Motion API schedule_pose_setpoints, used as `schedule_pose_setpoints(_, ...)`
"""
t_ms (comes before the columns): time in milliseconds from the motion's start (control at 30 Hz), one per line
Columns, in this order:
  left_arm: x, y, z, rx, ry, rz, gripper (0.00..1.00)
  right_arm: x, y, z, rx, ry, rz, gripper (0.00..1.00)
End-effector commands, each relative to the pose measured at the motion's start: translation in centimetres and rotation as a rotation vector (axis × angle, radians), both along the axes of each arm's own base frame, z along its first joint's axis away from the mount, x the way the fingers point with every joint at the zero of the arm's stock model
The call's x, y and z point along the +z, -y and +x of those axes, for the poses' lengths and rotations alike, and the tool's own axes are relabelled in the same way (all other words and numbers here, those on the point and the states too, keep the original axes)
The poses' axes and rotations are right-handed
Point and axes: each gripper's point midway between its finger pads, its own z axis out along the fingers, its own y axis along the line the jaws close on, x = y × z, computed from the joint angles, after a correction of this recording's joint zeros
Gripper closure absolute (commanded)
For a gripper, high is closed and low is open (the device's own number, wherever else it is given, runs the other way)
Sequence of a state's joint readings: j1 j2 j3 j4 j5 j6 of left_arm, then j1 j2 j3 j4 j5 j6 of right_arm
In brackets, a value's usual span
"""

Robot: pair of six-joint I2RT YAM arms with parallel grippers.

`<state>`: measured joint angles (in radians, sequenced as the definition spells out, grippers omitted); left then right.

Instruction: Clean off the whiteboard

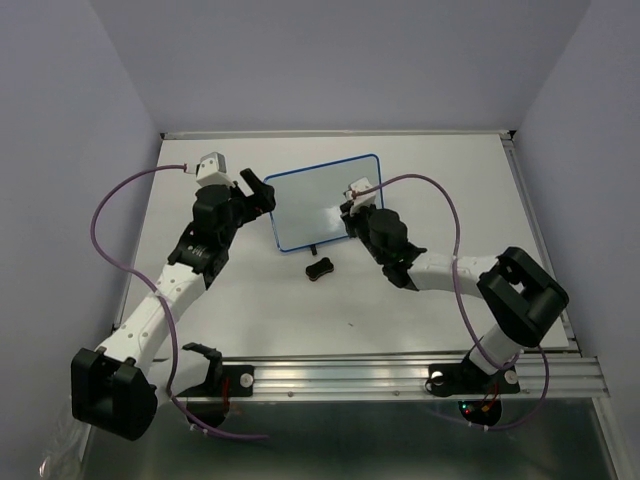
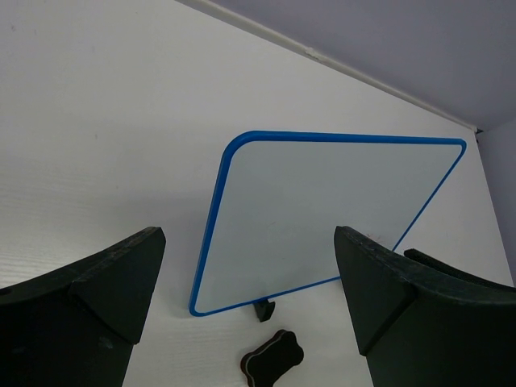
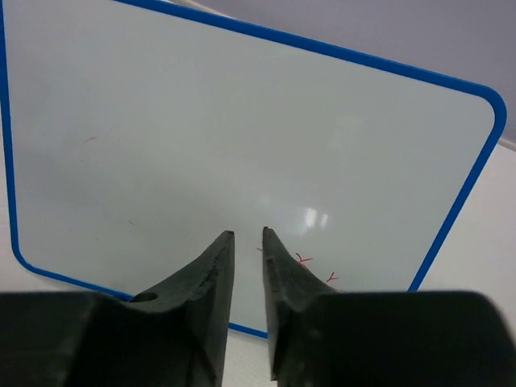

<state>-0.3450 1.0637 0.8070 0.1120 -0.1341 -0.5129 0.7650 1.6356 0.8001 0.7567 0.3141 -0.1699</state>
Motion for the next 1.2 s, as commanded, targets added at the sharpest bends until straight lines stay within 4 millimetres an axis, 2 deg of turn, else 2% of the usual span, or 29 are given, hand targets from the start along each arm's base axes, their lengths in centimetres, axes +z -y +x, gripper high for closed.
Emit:
schedule_pose_setpoints(0,2.2,-0.4,-0.1,0.015,0.071,-0.02,0.01,-0.1,2.5,-0.5,-0.127,-0.078,0.106,0.64)
schedule_pose_setpoints(33,2.2,-0.4,-0.1,0.017,0.072,-0.023,0.01,0.0,3.0,-0.4,-0.157,-0.083,0.114,0.53)
schedule_pose_setpoints(67,2.2,-0.5,-0.2,0.021,0.073,-0.027,0.01,0.0,3.4,-0.4,-0.191,-0.099,0.137,0.29)
schedule_pose_setpoints(100,2.2,-0.5,-0.2,0.023,0.073,-0.027,0.01,0.3,3.9,-0.4,-0.222,-0.104,0.153,0.15)
schedule_pose_setpoints(133,2.2,-0.5,-0.3,0.023,0.075,-0.029,0.01,0.6,5.2,-0.2,-0.285,-0.111,0.168,0.0)
schedule_pose_setpoints(200,2.3,-0.7,-0.3,0.031,0.078,-0.032,0.01,1.1,5.9,-0.3,-0.321,-0.141,0.243,0.0)
schedule_pose_setpoints(233,2.4,-0.8,-0.4,0.035,0.079,-0.033,0.01,0.6,7.0,-0.4,-0.369,-0.174,0.247,0.0)
schedule_pose_setpoints(267,2.4,-0.9,-0.5,0.04,0.079,-0.035,0.01,1.7,7.4,-0.4,-0.389,-0.184,0.314,0.0)
schedule_pose_setpoints(300,2.5,-1.0,-0.6,0.046,0.083,-0.033,0.01,1.1,8.3,-0.6,-0.42,-0.214,0.296,0.0)
schedule_pose_setpoints(367,2.6,-1.3,-0.7,0.056,0.085,-0.03,0.01,2.3,10.2,-0.9,-0.494,-0.204,0.341,0.0)
schedule_pose_setpoints(400,2.7,-1.7,-0.8,0.078,0.083,-0.023,0.01,2.2,12.2,-0.9,-0.558,-0.21,0.333,0.0)
schedule_pose_setpoints(467,2.4,-2.4,-1.0,0.111,0.071,-0.012,0.01,3.2,15.5,-0.6,-0.65,-0.236,0.417,0.0)
schedule_pose_setpoints(500,2.5,-3.0,-1.0,0.14,0.075,-0.007,0.01,2.4,16.9,-0.8,-0.668,-0.318,0.416,0.0)
schedule_pose_setpoints(533,2.6,-3.4,-1.1,0.157,0.077,-0.002,0.01,2.0,21.5,-0.1,-0.782,-0.344,0.491,0.0)
schedule_pose_setpoints(567,2.3,-3.9,-1.2,0.184,0.072,0.006,0.01,1.8,23.4,-0.3,-0.817,-0.361,0.512,0.0)
schedule_pose_setpoints(600,2.5,-4.2,-1.3,0.198,0.079,0.006,0.01,2.4,25.4,-0.7,-0.859,-0.343,0.548,0.0)
schedule_pose_setpoints(633,2.5,-4.5,-1.4,0.211,0.078,0.01,0.01,1.3,29.3,-1.7,-0.981,-0.352,0.571,0.0)
schedule_pose_setpoints(700,2.5,-5.2,-1.7,0.243,0.079,0.016,0.01,1.7,32.1,-3.1,-1.044,-0.34,0.599,0.0)
schedule_pose_setpoints(733,2.5,-5.5,-1.7,0.255,0.079,0.019,0.01,1.5,32.9,-3.6,-1.059,-0.345,0.616,0.0)
schedule_pose_setpoints(767,2.6,-6.0,-1.9,0.277,0.079,0.023,0.01,2.4,33.8,-4.3,-1.076,-0.311,0.634,0.0)
schedule_pose_setpoints(800,2.6,-6.1,-2.0,0.286,0.08,0.022,0.01,2.3,33.8,-4.3,-1.078,-0.314,0.631,0.0)
schedule_pose_setpoints(967,3.2,-7.0,-2.4,0.325,0.1,0.021,0.01,4.8,33.9,-5.3,-1.047,-0.236,0.677,0.0)
schedule_pose_setpoints(1167,3.7,-7.5,-2.8,0.347,0.116,0.019,0.01,5.2,34.1,-5.7,-1.044,-0.204,0.676,0.0)
